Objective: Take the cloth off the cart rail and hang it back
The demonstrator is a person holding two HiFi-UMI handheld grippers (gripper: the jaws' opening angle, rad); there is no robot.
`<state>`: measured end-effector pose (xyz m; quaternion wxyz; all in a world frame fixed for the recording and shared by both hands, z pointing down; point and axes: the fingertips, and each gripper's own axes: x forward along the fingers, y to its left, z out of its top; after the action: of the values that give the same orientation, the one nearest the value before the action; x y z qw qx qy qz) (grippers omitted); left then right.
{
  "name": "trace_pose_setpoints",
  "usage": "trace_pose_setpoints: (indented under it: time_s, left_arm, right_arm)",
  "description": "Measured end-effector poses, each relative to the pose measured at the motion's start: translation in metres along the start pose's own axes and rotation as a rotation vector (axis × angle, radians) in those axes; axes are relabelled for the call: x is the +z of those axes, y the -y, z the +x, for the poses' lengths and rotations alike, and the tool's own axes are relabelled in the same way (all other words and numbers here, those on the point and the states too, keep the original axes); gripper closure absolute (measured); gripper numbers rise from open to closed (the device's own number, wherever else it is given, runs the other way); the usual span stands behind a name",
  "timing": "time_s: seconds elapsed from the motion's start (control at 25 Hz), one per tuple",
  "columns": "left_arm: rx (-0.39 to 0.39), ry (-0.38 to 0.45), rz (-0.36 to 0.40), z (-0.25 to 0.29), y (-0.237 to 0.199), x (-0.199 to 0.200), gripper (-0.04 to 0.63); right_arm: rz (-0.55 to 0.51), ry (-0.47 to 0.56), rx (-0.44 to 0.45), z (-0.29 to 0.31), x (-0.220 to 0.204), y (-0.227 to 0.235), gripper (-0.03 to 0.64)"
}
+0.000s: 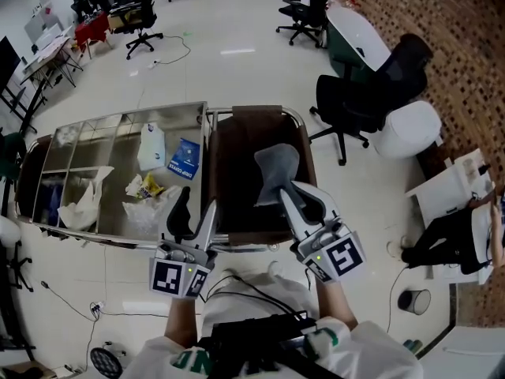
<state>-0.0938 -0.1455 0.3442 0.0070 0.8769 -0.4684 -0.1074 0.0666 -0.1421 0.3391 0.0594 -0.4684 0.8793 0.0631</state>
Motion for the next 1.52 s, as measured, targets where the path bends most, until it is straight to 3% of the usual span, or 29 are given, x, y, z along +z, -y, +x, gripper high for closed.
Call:
trace_pose_setpoints:
  time_s: [0.24, 0.4, 0.72, 0.92, 1.12, 1.2, 1.36, 1.52]
  left_arm:
    - [0.017, -0.006, 0.019, -0.001, -0.005, -0.005, 0.360]
    - [0.053, -0.025, 0.046, -0.008, -0.022, -0.021, 0.360]
    - [0.060, -0.047, 0.022, -0.003, -0.020, -0.013, 0.360]
    - [0.092, -0.044, 0.034, -0.007, -0.027, -0.009, 0.360]
    - [0.134, -0.055, 0.031, -0.016, -0.037, -0.011, 0.360]
    - [0.147, -0.061, 0.031, -0.019, -0.040, -0.012, 0.360]
    - [0.175, -0.056, 0.041, -0.027, -0.050, -0.014, 0.360]
    - [0.179, -0.054, 0.029, -0.029, -0.049, -0.009, 0.360]
  right_arm:
    - [0.017, -0.027, -0.003, 0.011, -0.013, 0.015, 0.564]
    - [-0.033, -0.057, 0.012, 0.033, -0.022, 0.041, 0.563]
    - [0.037, -0.150, 0.121, 0.140, -0.067, 0.076, 0.563]
    - [0.147, -0.170, 0.178, 0.210, -0.092, 0.058, 0.563]
    - [0.177, -0.178, 0.231, 0.258, -0.114, 0.026, 0.563]
    - [0.164, -0.231, 0.264, 0.272, -0.131, 0.009, 0.559]
    - [0.049, -0.476, 0.331, 0.283, -0.191, -0.018, 0.525]
    - [0.048, -0.498, 0.313, 0.280, -0.206, -0.020, 0.452]
